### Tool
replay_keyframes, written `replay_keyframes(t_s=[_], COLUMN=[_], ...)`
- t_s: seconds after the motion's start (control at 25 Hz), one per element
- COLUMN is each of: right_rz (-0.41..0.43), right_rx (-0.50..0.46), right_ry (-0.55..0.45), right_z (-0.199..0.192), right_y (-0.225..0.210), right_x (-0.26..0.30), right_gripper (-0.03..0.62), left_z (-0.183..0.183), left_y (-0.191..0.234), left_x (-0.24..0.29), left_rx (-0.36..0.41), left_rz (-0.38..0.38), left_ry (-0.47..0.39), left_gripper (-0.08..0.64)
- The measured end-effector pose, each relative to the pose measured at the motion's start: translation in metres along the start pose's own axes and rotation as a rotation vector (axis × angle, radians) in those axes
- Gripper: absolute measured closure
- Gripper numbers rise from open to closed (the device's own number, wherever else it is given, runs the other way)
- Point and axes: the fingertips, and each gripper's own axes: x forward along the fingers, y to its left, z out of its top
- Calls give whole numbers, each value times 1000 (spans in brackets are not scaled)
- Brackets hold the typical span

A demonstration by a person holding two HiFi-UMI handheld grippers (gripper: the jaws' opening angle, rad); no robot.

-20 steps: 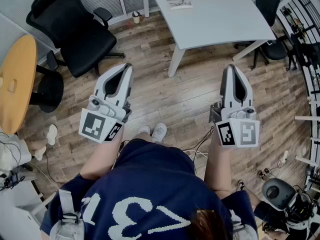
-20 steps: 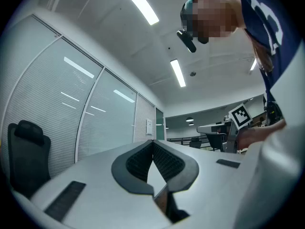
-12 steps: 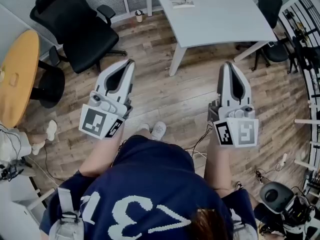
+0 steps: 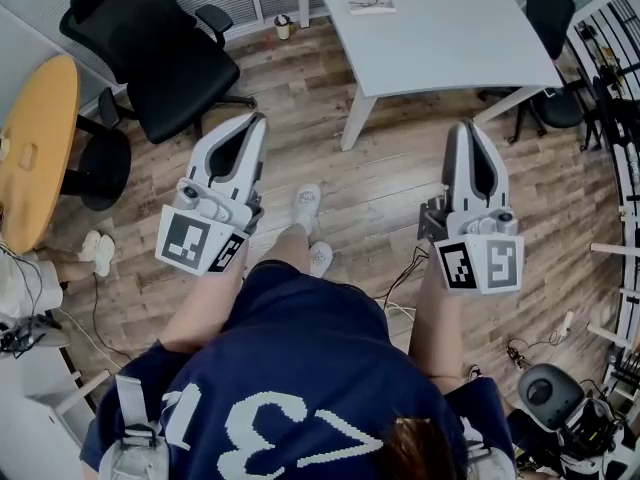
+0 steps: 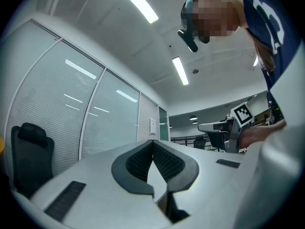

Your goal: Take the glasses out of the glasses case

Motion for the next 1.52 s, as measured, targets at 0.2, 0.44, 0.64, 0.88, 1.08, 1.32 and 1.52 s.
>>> replay_keyframes(t_s=[0.2, 0.44, 0.64, 0.88, 1.08, 1.32, 1.52], right_rz=[-18, -27, -46, -61, -43, 67, 223], right_rx=[-4, -29, -35, -45, -24, -8, -3], right_ry=[-3, -17, -32, -15, -6, -9, 4], right_z=[-4, -3, -1, -10, -18, -29, -36], right_y=[-27, -64, -97, -132, -163, -202, -237], right_x=[35, 116, 176, 223, 254, 311, 367], right_gripper=[566, 566, 566, 566, 566, 566, 566], left_z=[-9, -17, -24, -40, -54, -66, -74], left_y=[23, 72, 111, 143, 156, 174, 183], left_x=[45, 123, 189, 247, 277, 317, 350], left_rx=[-6, -10, -13, -17, -24, -2, 20], left_rz=[-15, -40, -69, -81, -46, 72, 219], left_ry=[-13, -36, -37, -21, 6, 7, 11], left_gripper=[546, 546, 546, 546, 546, 546, 546])
